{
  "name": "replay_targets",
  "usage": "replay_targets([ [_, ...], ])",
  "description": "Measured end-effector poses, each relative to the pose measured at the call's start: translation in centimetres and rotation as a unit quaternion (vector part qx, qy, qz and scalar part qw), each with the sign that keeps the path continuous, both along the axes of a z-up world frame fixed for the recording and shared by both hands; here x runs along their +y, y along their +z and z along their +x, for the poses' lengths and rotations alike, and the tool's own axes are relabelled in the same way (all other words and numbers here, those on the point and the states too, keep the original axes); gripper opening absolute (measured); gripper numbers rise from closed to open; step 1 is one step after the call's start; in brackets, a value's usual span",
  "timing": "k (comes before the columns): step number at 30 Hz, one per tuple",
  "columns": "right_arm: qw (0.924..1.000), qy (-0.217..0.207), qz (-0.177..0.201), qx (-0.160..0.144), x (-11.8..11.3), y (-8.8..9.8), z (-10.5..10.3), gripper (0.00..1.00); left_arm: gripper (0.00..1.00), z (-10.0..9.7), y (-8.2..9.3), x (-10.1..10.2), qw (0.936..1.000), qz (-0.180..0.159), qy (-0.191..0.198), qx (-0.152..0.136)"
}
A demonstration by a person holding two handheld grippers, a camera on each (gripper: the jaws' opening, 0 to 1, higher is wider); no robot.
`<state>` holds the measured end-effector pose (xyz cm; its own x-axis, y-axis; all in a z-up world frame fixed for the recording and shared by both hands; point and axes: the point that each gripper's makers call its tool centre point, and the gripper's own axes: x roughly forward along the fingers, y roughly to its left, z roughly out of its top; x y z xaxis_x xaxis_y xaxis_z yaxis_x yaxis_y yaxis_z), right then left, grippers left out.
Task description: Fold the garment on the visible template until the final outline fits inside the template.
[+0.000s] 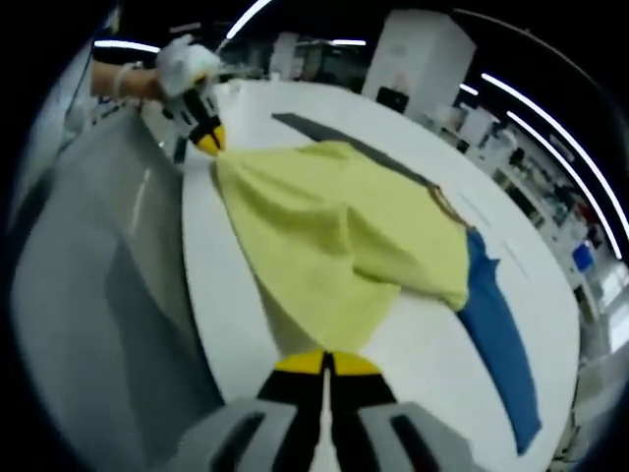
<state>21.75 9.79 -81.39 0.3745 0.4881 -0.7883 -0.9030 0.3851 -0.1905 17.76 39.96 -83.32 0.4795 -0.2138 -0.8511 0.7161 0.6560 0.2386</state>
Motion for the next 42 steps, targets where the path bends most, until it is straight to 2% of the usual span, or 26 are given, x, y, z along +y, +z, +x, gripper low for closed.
replay_targets([
  [4,0.9999,-0.004,-0.004,0.016,-0.1,-1.0,-0.6,0.0,0.0,-0.3,-0.4,-0.1,1.0,0.001,0.0,0.006],
  [8,0.9983,-0.022,0.006,0.054,0.0,-1.3,-1.8,0.0,0.0,-0.5,-0.5,0.0,0.9999,-0.001,0.007,0.013],
  [13,0.9969,-0.023,-0.01,0.075,-0.4,-2.3,-2.7,0.0,0.0,-0.5,-0.5,0.1,0.9999,0.001,0.008,0.015],
  [19,0.9895,-0.062,-0.006,0.13,-1.0,-2.7,-3.9,0.0,0.0,-0.7,-0.5,0.4,0.9996,0.002,0.017,0.021],
  [23,0.9814,-0.081,-0.013,0.174,-1.1,-3.5,-4.8,0.0,0.0,-0.9,-0.6,0.5,0.9996,0.0,0.017,0.024],
  [26,0.9846,-0.069,-0.019,0.16,-1.1,-3.6,-4.8,0.0,0.0,-1.1,-0.6,0.5,0.9995,-0.002,0.02,0.025],
  [30,0.9833,-0.07,-0.018,0.167,-1.2,-3.6,-4.9,0.0,0.0,-1.3,-0.8,0.4,0.9993,-0.006,0.022,0.03],
  [35,0.9882,-0.038,-0.007,0.148,-1.1,-3.4,-4.7,0.0,0.0,-1.4,-1.0,0.3,0.9993,-0.007,0.021,0.031],
  [37,0.9884,-0.038,0.007,0.147,-1.3,-3.0,-4.3,0.1,0.01,-1.5,-1.1,0.2,0.9992,-0.013,0.02,0.031],
  [38,0.9869,-0.047,0.025,0.152,-1.1,-2.7,-4.1,0.15,0.05,-1.6,-1.1,0.1,0.999,-0.02,0.022,0.032],
  [39,0.9858,-0.052,0.037,0.155,-1.0,-2.4,-3.8,0.22,0.1,-1.7,-1.0,0.1,0.9987,-0.027,0.028,0.033],
  [42,0.9856,-0.066,0.074,0.137,-0.9,-1.1,-1.6,0.35,0.3,-1.7,-0.9,0.0,0.9974,-0.046,0.046,0.032],
])
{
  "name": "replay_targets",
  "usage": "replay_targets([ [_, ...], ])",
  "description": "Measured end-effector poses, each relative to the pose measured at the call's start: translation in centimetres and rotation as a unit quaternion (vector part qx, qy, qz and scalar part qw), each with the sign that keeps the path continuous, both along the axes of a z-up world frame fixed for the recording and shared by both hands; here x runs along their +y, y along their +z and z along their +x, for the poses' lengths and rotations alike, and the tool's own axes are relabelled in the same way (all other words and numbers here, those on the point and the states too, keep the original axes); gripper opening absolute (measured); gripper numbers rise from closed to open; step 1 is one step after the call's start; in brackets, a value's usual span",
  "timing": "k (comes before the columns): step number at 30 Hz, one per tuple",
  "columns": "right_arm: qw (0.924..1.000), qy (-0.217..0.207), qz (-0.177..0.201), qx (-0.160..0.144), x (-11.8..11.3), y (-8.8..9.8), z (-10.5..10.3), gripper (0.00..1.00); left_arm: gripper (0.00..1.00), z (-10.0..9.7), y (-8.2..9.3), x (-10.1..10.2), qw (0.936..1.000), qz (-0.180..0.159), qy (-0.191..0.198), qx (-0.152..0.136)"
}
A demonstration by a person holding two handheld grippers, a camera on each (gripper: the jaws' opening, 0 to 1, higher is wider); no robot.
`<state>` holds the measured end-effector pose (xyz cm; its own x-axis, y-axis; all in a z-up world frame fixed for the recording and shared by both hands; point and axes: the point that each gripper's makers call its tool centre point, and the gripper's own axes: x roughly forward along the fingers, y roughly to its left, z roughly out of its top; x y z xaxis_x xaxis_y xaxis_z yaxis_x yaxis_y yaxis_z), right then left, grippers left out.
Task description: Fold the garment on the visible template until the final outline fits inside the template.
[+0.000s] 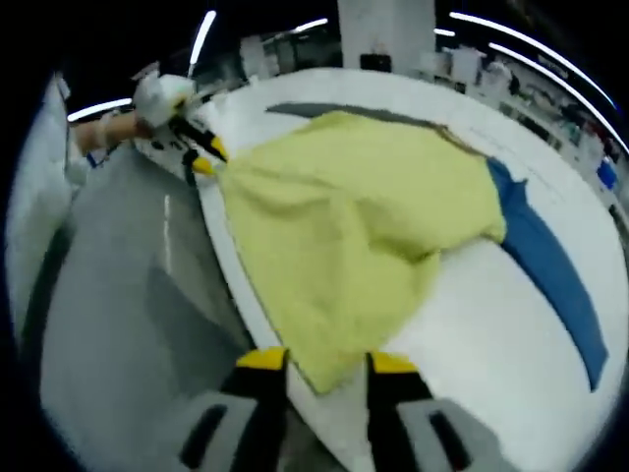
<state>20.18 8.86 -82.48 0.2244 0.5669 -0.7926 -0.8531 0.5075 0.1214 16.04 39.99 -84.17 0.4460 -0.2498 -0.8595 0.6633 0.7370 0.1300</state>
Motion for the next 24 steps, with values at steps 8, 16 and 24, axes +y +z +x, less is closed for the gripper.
replay_targets([
  [8,0.9967,-0.045,0.048,-0.046,0.0,2.6,8.8,0.64,0.5,0.9,1.5,-0.8,0.9961,-0.067,0.056,-0.015],
  [16,0.9937,-0.065,0.055,-0.073,0.0,3.5,18.3,0.6,0.5,1.7,1.9,-1.4,0.9961,-0.069,0.048,-0.025],
  [24,0.9935,-0.049,0.054,-0.087,1.5,5.0,25.8,0.5,0.49,1.7,2.1,-1.8,0.9961,-0.067,0.053,-0.024],
])
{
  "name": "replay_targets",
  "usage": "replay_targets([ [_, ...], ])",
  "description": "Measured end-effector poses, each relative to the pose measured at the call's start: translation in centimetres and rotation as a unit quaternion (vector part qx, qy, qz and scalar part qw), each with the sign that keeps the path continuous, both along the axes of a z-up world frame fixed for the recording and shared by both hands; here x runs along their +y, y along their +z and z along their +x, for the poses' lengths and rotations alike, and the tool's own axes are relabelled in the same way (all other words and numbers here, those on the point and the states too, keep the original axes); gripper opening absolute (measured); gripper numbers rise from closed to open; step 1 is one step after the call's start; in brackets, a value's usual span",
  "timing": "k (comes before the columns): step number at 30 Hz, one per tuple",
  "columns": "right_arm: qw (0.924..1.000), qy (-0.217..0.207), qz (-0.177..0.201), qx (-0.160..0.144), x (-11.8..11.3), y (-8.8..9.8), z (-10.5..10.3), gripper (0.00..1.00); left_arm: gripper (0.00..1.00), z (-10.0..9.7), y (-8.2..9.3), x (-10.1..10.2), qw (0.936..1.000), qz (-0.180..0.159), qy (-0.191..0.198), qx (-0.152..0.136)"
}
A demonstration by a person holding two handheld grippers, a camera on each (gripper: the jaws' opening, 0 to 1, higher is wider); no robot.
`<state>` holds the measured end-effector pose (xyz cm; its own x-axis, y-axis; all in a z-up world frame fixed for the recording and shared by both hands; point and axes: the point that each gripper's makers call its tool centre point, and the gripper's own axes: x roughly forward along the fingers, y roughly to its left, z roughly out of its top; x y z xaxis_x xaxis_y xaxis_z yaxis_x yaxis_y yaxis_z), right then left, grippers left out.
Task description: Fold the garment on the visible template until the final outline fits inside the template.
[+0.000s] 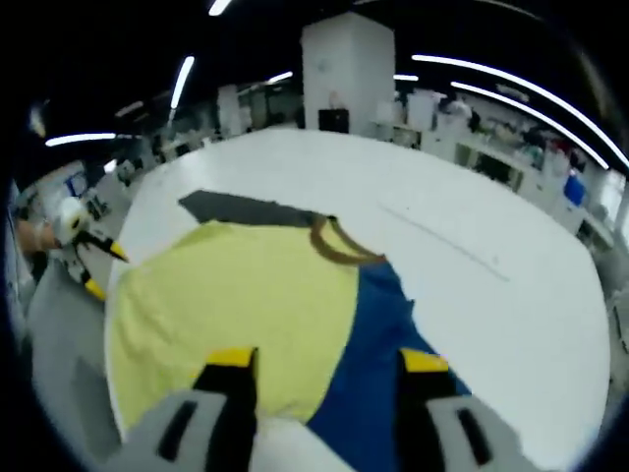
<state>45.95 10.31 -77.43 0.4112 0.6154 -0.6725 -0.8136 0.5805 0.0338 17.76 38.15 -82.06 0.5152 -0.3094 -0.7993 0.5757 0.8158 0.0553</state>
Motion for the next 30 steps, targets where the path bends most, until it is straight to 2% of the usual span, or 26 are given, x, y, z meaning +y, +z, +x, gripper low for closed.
replay_targets([
  [4,1.0,-0.008,-0.003,0.003,0.3,-0.8,3.4,0.44,0.48,-0.1,0.1,0.3,0.9999,-0.001,0.012,-0.002],
  [6,0.9997,-0.014,-0.011,0.017,0.2,-2.1,4.8,0.39,0.47,-0.1,0.1,0.5,0.9999,0.0,0.015,-0.003],
  [8,0.9988,-0.032,-0.024,0.026,-0.1,-3.3,5.9,0.29,0.47,-0.2,0.0,0.6,0.9998,-0.003,0.021,-0.001],
  [10,0.9988,-0.03,-0.028,0.027,0.1,-4.1,6.9,0.2,0.46,-0.2,-0.2,0.8,0.9997,-0.004,0.025,0.001],
  [12,0.9977,-0.037,-0.044,0.037,-0.2,-5.1,7.3,0.2,0.46,-0.3,-0.3,0.8,0.9996,-0.007,0.029,0.001],
  [15,0.997,-0.044,-0.036,0.053,0.1,-5.7,7.2,0.19,0.45,-0.3,-0.5,1.1,0.9994,-0.007,0.033,0.002],
  [19,0.9966,-0.045,-0.04,0.056,0.3,-6.2,7.2,0.0,0.45,0.0,-0.6,1.2,0.9993,-0.01,0.036,0.003],
  [24,0.9971,-0.033,-0.047,0.049,0.5,-6.8,8.3,0.0,0.45,0.2,-1.0,1.1,0.9991,-0.014,0.039,0.006],
  [28,0.9969,-0.041,-0.053,0.04,0.5,-6.7,9.9,0.0,0.44,0.4,-1.0,0.8,0.9991,-0.016,0.038,0.008],
  [30,0.9967,-0.044,-0.059,0.036,0.3,-6.7,10.2,0.0,0.44,0.5,-1.0,0.8,0.9991,-0.018,0.038,0.007],
])
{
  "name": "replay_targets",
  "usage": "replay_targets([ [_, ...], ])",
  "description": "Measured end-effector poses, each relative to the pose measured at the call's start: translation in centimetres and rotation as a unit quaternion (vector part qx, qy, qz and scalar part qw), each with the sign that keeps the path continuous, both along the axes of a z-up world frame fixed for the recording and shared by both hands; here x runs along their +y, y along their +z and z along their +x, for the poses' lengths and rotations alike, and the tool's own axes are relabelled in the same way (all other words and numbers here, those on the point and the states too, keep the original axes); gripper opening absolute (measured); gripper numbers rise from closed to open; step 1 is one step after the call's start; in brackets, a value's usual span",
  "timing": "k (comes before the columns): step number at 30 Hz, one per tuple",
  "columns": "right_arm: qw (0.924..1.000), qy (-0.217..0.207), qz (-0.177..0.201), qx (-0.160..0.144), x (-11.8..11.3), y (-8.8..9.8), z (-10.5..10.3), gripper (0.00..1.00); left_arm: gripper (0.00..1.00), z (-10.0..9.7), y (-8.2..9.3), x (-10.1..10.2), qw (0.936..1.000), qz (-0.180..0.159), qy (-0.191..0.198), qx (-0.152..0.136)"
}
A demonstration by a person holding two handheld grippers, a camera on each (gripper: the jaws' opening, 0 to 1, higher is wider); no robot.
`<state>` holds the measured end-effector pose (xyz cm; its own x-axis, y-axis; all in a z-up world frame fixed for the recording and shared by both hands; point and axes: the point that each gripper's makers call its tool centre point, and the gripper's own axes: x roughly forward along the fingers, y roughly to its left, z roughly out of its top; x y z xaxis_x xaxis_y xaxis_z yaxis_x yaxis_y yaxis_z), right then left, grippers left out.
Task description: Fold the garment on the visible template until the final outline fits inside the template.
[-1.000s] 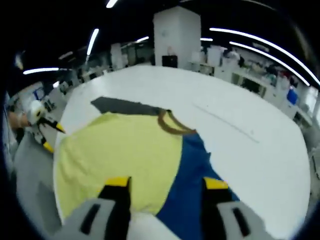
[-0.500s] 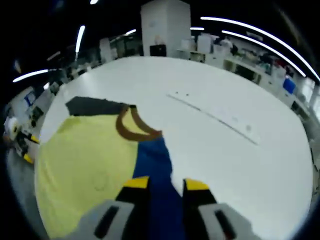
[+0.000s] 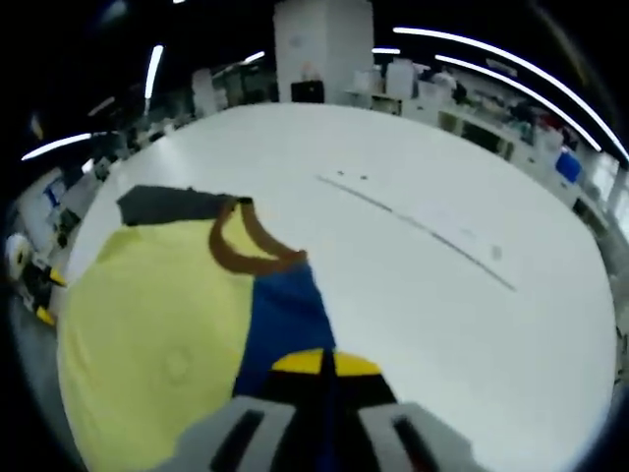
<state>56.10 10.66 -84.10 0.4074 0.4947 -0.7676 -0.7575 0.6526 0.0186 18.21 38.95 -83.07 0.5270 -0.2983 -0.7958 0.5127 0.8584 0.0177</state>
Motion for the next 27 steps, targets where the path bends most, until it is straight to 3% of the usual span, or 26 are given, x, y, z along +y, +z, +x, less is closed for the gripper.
replay_targets([
  [11,0.9998,-0.009,-0.012,-0.014,0.4,-0.1,2.1,0.0,0.44,0.7,-0.6,-0.8,0.9999,-0.009,-0.005,0.005],
  [18,0.9997,-0.015,-0.005,-0.021,0.0,0.5,2.6,0.0,0.44,1.5,0.2,-2.0,0.9997,-0.017,-0.014,-0.008],
  [24,0.9986,-0.036,0.027,-0.026,-1.2,1.7,2.4,0.26,0.44,2.2,1.1,-3.5,0.9991,-0.025,-0.025,-0.022],
  [27,0.9982,-0.045,0.03,-0.025,-2.1,2.2,1.0,0.36,0.45,2.4,1.5,-4.1,0.9987,-0.03,-0.03,-0.03],
])
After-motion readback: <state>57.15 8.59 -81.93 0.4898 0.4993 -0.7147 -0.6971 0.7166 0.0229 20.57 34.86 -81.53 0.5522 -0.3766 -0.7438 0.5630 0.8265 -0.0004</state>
